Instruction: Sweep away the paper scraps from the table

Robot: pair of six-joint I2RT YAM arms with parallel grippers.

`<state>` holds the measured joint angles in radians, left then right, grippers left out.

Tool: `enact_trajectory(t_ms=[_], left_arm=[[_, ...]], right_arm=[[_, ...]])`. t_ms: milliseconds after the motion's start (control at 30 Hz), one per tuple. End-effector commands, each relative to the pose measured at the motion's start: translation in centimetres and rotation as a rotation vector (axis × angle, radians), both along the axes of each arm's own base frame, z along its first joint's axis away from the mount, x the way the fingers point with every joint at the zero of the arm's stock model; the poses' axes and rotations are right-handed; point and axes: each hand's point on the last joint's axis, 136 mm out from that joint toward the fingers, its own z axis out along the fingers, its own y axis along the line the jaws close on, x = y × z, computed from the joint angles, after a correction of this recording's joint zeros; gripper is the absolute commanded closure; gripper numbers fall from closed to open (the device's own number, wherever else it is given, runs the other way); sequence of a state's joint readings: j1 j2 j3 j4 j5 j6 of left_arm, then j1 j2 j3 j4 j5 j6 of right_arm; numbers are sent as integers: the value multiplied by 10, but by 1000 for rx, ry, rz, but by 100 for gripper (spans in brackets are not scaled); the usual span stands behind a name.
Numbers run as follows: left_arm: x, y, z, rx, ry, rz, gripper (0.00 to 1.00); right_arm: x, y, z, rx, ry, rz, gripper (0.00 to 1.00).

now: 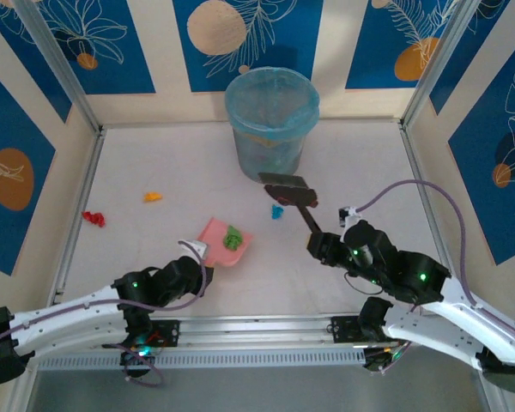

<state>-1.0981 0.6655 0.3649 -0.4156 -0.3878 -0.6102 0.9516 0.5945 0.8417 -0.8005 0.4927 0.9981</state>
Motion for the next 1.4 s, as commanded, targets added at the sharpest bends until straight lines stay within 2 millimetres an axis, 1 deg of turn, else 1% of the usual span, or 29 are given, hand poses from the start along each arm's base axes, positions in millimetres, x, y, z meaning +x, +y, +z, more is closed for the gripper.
enact_trajectory(t_ms=[0,167,267,367,467,500,567,633,733,833,933,1000,1100,1200,1267,1333,1367], left_arm=[[0,12,0,9,-21,35,100],[6,17,17,-28,-76,70,100],[6,16,22,-40,-68,83,100],[9,15,34,-21,-56,101,100],[14,7,62,-49,-76,107,100],[16,4,72,-64,-86,106,100],[19,-6,92,-97,-101,97,100],[23,-15,111,-109,-112,86,100],[33,-28,143,-83,-129,88,100],[46,-50,181,-70,-157,79,100],[66,-72,214,-11,-194,80,100],[81,-91,236,2,-215,72,100],[108,-123,260,-21,-212,50,100],[140,-145,277,-31,-174,54,100],[160,-156,285,-59,-150,52,100],[182,-161,298,-104,-134,68,100],[194,-161,304,-140,-116,83,100]], right_arm=[[7,-33,-15,-135,-19,-74,100],[24,-52,-42,-218,24,-170,100],[45,-71,-50,-264,29,-283,100],[68,-92,-57,-238,68,-443,100],[87,-107,-73,-208,122,-593,100],[93,-108,-77,-208,114,-614,100],[105,-104,-83,-230,60,-603,100],[107,-104,-93,-249,37,-607,100],[109,-92,-101,-222,-8,-553,100],[113,-86,-105,-217,-54,-518,100],[114,-85,-103,-236,-49,-506,100],[115,-82,-107,-238,-49,-490,100],[117,-77,-112,-241,-43,-469,100],[119,-74,-113,-257,-37,-450,100],[120,-73,-115,-268,-32,-446,100],[121,-73,-116,-275,-33,-441,100],[121,-73,-116,-279,-35,-440,100]])
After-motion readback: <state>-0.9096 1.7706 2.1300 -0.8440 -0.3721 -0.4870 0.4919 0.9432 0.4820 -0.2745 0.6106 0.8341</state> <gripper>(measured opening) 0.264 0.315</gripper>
